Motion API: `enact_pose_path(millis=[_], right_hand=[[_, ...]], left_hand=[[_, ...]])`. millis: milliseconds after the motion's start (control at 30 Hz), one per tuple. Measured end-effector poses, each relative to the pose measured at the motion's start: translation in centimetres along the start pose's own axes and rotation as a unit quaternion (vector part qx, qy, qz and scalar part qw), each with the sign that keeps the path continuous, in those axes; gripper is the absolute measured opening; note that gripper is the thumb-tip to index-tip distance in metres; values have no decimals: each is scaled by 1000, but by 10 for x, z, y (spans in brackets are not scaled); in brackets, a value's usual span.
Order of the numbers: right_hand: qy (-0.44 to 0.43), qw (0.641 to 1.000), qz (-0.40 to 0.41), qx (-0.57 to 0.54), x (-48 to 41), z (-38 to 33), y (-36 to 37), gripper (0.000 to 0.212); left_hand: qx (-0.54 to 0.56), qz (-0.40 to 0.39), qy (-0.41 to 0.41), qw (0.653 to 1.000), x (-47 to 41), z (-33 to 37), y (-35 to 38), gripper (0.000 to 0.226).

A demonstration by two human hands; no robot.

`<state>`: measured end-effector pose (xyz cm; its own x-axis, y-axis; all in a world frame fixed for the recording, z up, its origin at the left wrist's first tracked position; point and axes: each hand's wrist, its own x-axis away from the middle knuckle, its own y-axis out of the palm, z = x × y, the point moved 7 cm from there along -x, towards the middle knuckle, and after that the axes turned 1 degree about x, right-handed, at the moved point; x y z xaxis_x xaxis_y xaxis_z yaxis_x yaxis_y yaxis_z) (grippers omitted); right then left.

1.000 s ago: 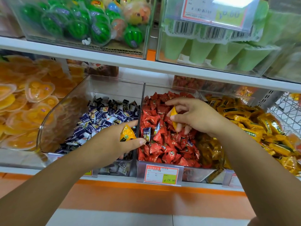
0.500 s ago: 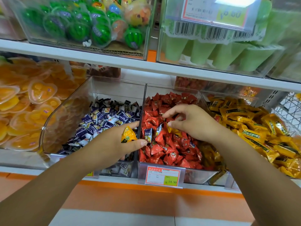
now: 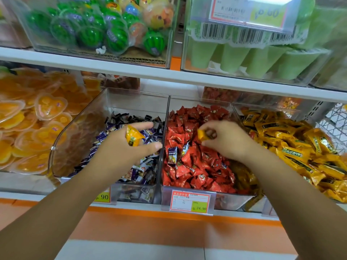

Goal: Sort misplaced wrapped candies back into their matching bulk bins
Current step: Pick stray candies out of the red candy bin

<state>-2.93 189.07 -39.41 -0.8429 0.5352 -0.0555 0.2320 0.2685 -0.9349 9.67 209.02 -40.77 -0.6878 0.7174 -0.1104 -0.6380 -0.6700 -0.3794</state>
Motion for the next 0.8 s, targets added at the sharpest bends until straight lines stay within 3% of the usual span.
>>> enact_pose_path(millis=[67, 167, 300, 400, 500, 600, 667, 800], right_hand=[[-1, 995, 56, -79, 3, -8, -27, 39], [-42, 954, 8, -298, 19, -41, -32, 38], [-129, 933, -22, -336, 33, -87, -10, 30], [-146, 926, -36, -347, 29, -90, -11, 28], [-117, 969, -9, -217, 19, -63, -23, 24], [-102, 989, -87, -55, 15, -42, -2, 30], [-97, 986, -124, -47, 15, -38, 15, 29], [-110, 991, -64, -40, 6, -41, 6, 12]], left_hand=[[20, 32, 11, 999, 3, 9, -9, 34], [36, 24, 20, 999, 7, 24, -3, 31], [61, 11, 25, 998, 10, 33, 13, 18], [66, 36, 7, 997, 9, 26, 9, 13], [55, 57, 14, 997, 7, 22, -1, 18], [17, 65, 8, 998, 7, 18, -7, 29], [-25, 50, 4, 998, 7, 14, -8, 35], [-59, 14, -23, 998, 8, 1, -6, 38]])
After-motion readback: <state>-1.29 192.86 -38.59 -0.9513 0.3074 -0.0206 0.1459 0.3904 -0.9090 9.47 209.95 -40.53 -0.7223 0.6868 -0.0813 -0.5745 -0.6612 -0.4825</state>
